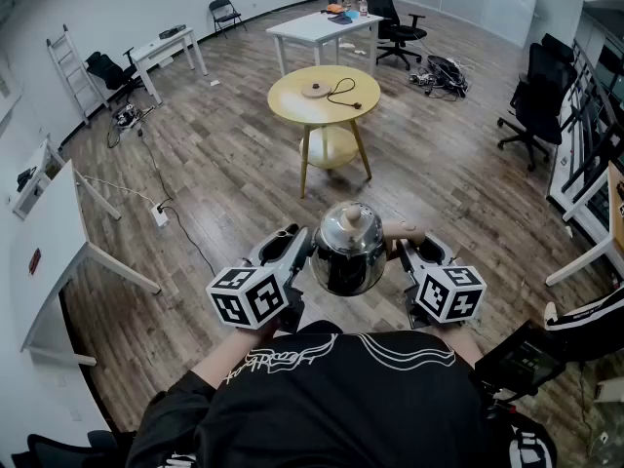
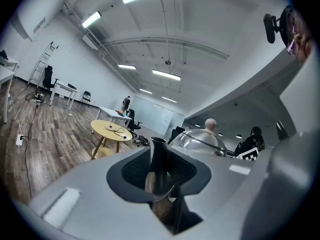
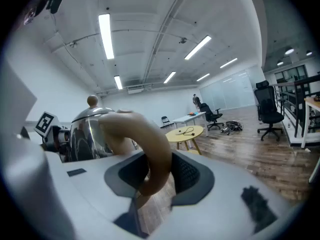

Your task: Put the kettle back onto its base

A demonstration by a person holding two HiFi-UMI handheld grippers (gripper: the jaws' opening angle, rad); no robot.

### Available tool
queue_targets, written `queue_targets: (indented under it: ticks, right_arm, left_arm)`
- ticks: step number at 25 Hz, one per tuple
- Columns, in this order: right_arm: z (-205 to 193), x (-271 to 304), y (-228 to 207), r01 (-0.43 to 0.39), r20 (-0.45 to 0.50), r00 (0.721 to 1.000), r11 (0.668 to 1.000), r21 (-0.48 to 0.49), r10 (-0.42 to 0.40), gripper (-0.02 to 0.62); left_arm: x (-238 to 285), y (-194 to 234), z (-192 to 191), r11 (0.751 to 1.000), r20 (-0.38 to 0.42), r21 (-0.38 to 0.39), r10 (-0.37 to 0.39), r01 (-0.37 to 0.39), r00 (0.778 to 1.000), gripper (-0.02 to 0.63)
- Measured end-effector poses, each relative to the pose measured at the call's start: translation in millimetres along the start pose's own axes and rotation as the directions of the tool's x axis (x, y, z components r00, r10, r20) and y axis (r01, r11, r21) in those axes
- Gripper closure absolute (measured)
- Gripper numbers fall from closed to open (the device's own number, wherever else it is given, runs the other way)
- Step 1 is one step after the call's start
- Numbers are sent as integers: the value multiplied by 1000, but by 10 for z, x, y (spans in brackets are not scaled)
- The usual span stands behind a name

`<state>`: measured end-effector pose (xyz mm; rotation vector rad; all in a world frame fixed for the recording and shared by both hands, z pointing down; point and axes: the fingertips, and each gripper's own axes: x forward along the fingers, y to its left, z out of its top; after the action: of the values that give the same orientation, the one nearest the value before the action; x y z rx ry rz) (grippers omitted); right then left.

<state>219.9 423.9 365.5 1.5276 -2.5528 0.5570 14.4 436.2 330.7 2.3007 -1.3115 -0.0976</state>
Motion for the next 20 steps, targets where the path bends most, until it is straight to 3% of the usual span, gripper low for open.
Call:
queue_targets:
  ticks: [6,13,20]
  right_arm:
    - [28,630,-116,-17,-8,1000,1000,-15,17,460]
    - [157,1745,-438,19,-43,999,1000,14,-18,459]
    - [458,3217,-687,26,-78,997,998,56,-22,459]
  left_arm:
    - [410,491,108,1000,6,-8,7,-7,1000,512]
    - [1274,1308,351,999,-43,-35,-12,11,999,512]
    - [2329,2386,956,999,-81,-34,-22,19,996,512]
